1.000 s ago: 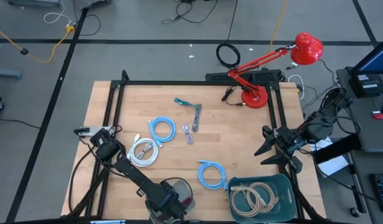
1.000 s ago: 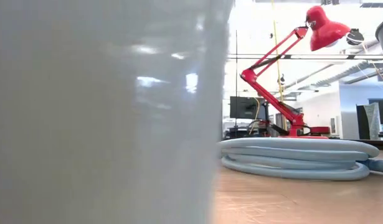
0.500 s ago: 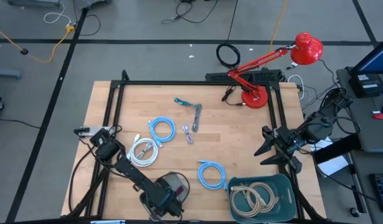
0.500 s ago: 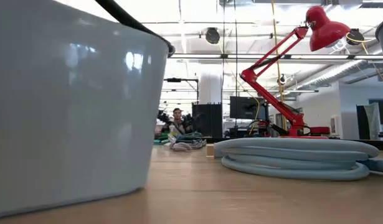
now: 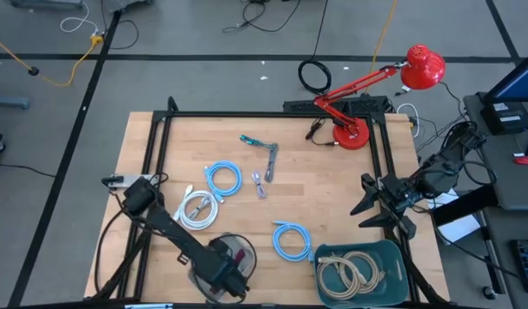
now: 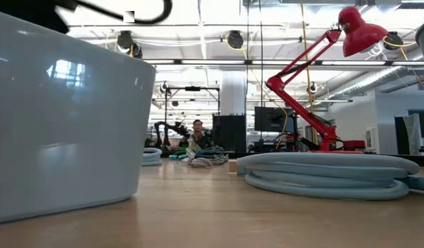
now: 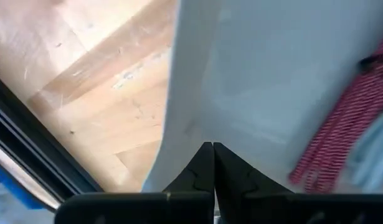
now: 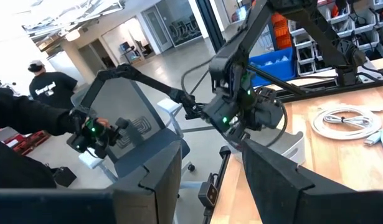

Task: Pick & Place USB Port
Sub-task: Adjust the gray bin

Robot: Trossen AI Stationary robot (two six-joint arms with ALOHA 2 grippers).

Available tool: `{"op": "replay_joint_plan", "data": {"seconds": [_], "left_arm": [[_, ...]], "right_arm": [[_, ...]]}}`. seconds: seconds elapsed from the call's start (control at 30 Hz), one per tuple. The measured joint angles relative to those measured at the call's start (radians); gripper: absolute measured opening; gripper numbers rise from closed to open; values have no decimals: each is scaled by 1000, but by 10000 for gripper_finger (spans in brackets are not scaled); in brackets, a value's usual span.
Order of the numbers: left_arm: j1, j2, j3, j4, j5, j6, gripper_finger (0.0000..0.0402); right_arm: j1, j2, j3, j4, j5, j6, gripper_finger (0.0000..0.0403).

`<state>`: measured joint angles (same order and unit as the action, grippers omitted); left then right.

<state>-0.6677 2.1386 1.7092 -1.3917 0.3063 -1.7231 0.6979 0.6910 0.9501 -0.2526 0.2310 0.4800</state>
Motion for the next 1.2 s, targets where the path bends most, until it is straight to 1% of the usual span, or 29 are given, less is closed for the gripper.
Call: {"op": "replay_joint_plan", "data": {"seconds": [0.13, 0.17, 0.23, 0.3, 0.33, 0.43, 0.5, 0.53, 0.57, 0.63, 0.67, 0.73, 0.8, 0.93, 1.07, 1.2], "left_arm": [[7, -53, 0, 20, -78, -90, 0], [10, -67, 0, 43, -98, -115, 0], [13, -112, -36, 140, -137, -180, 0], [15, -170, -117, 319, -173, -263, 0], [13, -206, -177, 424, -209, -321, 0], [-19, -326, -392, 722, -349, -505, 0], [-59, -406, -531, 877, -443, -615, 0], [-81, -440, -590, 930, -496, -639, 0], [-98, -470, -632, 962, -525, -642, 0], [-115, -518, -675, 971, -528, -639, 0], [-116, -532, -680, 953, -526, -622, 0], [-111, -551, -681, 905, -479, -586, 0], [-99, -557, -675, 870, -401, -517, 0], [-89, -557, -671, 857, -239, -412, 0], [-110, -555, -671, 848, -108, -355, 0], [-145, -555, -671, 784, 14, -345, 0]], "right_arm": [[0, 3, 0, 0, 0, -3, 164], [0, 4, 0, 0, 0, -2, 164], [0, 7, 0, 0, 0, -2, 164], [0, 10, 0, 0, 0, -2, 164], [0, 11, 0, 0, 0, -2, 164], [0, 15, 0, -1, 0, -2, 164], [0, 17, 0, -2, 0, 1, 164], [0, 18, 0, -2, 0, 3, 164], [0, 18, 0, -2, 0, 4, 164], [0, 18, 0, -2, 0, 4, 164], [0, 18, 0, -2, 0, 4, 164], [0, 18, 0, -2, 0, 4, 164], [0, 18, 0, -3, 1, 4, 164], [0, 18, 0, -4, 4, 1, 164], [0, 18, 0, -7, 6, -2, 164], [0, 18, 0, -7, 7, -2, 164]]}}
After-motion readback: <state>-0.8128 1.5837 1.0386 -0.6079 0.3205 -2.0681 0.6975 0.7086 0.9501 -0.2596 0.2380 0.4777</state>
